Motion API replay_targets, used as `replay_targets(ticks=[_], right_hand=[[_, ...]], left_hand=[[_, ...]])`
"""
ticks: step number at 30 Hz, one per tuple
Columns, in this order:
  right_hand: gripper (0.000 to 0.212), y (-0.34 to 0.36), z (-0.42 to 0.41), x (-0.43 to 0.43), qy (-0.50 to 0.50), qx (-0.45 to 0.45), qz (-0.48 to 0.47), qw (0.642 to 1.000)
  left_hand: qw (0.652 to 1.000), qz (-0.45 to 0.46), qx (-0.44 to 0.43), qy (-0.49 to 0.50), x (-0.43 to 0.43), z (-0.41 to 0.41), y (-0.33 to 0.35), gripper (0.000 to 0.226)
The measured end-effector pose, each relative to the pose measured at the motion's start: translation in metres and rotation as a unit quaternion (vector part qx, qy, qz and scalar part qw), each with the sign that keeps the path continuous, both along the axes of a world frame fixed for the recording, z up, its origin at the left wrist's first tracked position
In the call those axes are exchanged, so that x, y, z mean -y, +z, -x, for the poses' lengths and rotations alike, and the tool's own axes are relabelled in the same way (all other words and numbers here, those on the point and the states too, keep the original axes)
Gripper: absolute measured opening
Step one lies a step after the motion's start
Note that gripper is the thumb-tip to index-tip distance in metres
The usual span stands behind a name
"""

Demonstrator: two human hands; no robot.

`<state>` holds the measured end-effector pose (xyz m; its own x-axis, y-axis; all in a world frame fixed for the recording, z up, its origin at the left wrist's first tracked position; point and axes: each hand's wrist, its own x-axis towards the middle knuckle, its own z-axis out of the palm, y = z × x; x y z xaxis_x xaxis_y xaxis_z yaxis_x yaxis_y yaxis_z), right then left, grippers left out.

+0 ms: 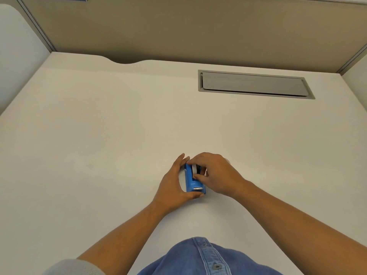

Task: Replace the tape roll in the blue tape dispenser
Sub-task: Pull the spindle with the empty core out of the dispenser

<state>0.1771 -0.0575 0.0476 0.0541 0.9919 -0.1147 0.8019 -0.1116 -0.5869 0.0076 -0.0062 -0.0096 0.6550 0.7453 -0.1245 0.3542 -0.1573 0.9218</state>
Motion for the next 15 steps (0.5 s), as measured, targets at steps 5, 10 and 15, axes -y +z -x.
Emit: replay_targets(ticks=[5,10,15], right_hand=[[0.04,0.007,0.001,-0.006,0.016,0.021,0.028,0.999],[0.036,0.011,-0.001,-0.009,0.014,0.034,0.043,0.998],[0.031,0.015,0.001,-0.012,0.021,0.044,0.06,0.997]], left_hand=[[1.0,-0.004,-0.008,0.004,0.0,0.0,0.0,0.116],[1.0,-0.006,-0.007,-0.001,-0.002,0.0,0.0,0.114],[1.0,-0.024,-0.002,-0.008,-0.003,0.0,-0.002,0.106]])
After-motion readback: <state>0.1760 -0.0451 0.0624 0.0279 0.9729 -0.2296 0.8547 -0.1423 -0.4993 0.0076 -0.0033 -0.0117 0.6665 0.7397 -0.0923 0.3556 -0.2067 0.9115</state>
